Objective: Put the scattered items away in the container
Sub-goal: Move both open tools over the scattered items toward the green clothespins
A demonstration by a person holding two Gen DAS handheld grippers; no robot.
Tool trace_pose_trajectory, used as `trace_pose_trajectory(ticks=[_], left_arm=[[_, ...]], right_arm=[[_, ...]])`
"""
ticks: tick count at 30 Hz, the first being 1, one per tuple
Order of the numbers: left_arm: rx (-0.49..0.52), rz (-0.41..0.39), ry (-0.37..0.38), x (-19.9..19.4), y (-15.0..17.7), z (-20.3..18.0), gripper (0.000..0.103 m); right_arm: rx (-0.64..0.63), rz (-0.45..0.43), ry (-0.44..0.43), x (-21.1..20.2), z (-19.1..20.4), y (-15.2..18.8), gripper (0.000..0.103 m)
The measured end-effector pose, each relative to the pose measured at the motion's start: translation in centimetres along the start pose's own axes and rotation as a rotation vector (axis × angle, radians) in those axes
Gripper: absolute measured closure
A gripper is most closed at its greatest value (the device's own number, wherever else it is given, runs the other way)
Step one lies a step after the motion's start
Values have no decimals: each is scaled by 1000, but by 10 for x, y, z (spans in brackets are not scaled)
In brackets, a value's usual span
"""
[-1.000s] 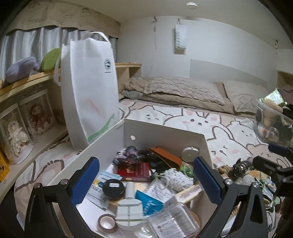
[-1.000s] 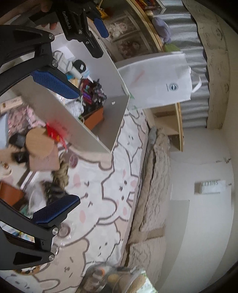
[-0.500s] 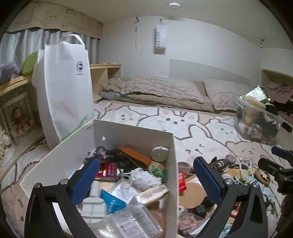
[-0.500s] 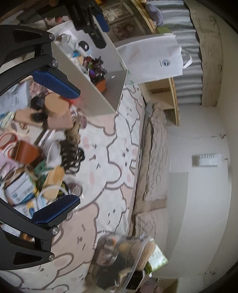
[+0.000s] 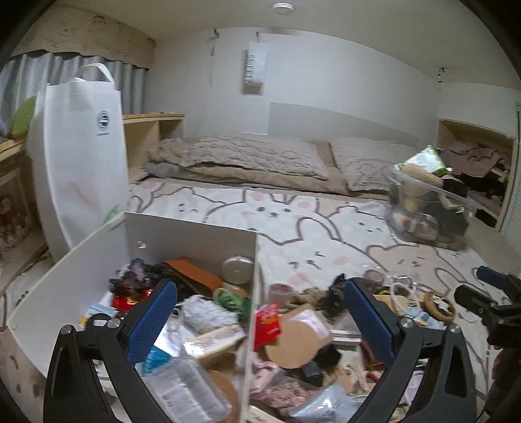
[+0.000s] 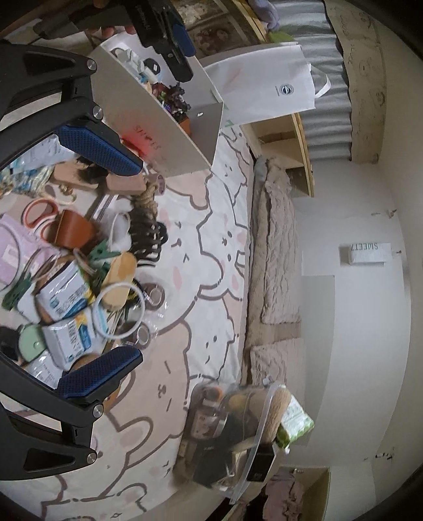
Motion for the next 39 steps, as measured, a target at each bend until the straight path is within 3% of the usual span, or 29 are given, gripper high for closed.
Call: trace_pose_trajectory(ticks=[9,23,39], left_arm=[[53,4,34,3,7,-34,0],[177,29,83,13,29,-88,0],[154,13,142,12,36,-100,0]], right_arm=[[78,-18,35,-13,-37,18,0],[101,-49,65,-31,-65,35,0],[164,-84,75,-44,-93,48,0]])
Point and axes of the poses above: each gripper's, at about its wrist camera, not at the fingertips, and x roughly the way its jaws point, z to its left, y to its underside, the point moved 3 cm from there along x, roughly the way its jaws point, and after that the axes turned 8 degrees about -y, right-handed, at the moved point
